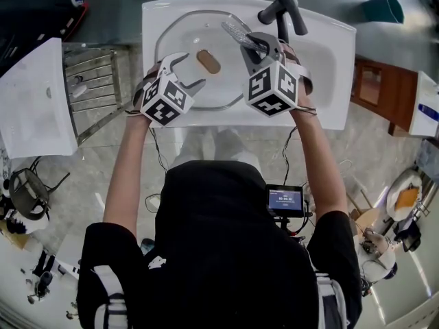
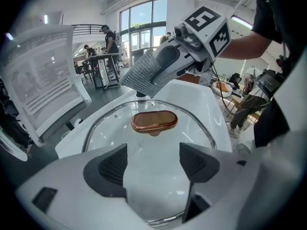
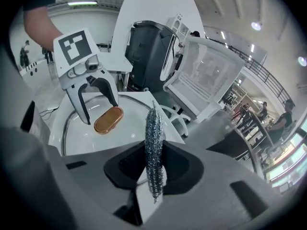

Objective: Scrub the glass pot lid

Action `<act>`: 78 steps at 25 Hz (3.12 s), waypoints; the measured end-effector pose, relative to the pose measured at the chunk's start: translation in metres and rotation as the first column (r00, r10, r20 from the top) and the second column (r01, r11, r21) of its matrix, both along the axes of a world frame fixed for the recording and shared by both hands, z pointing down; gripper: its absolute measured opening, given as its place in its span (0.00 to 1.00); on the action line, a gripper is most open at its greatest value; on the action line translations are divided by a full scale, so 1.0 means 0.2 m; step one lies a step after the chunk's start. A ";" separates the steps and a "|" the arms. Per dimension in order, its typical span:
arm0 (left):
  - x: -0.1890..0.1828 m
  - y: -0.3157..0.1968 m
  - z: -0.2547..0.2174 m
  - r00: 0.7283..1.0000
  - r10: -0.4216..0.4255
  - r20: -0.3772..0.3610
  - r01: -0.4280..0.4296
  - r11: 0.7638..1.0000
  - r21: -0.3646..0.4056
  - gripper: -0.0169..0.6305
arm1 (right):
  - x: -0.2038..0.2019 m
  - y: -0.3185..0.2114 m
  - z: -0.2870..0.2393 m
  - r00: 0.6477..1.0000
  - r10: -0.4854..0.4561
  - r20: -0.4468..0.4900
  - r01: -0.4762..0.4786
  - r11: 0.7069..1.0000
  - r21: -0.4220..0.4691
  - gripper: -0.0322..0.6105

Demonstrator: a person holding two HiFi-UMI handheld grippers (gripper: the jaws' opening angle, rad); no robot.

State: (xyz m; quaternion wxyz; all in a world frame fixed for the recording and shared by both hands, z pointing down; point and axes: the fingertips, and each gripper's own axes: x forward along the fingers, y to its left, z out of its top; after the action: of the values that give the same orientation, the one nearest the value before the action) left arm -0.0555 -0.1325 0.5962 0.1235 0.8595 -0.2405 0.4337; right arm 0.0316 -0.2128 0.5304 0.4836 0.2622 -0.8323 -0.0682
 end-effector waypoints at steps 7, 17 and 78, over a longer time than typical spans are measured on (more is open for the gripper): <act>0.01 -0.01 0.00 1.000 -0.001 -0.002 0.001 1.000 -0.003 0.50 | 0.00 0.03 0.09 0.994 -0.063 -0.094 0.066 0.997 0.030 0.16; 0.00 0.00 0.00 1.000 -0.001 -0.008 0.001 1.000 0.003 0.50 | -0.01 0.09 0.17 0.982 -0.103 -0.160 0.108 0.994 0.026 0.16; 0.02 -0.02 0.00 1.000 0.000 -0.025 0.001 1.000 0.012 0.50 | 0.06 0.55 0.28 0.974 -0.175 -0.142 0.132 0.954 -0.269 0.18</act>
State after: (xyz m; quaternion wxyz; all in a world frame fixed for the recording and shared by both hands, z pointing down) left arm -0.0508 -0.1358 0.5959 0.1216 0.8656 -0.2418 0.4213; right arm 0.0434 -0.1024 0.5870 0.5737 0.1252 -0.8092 -0.0183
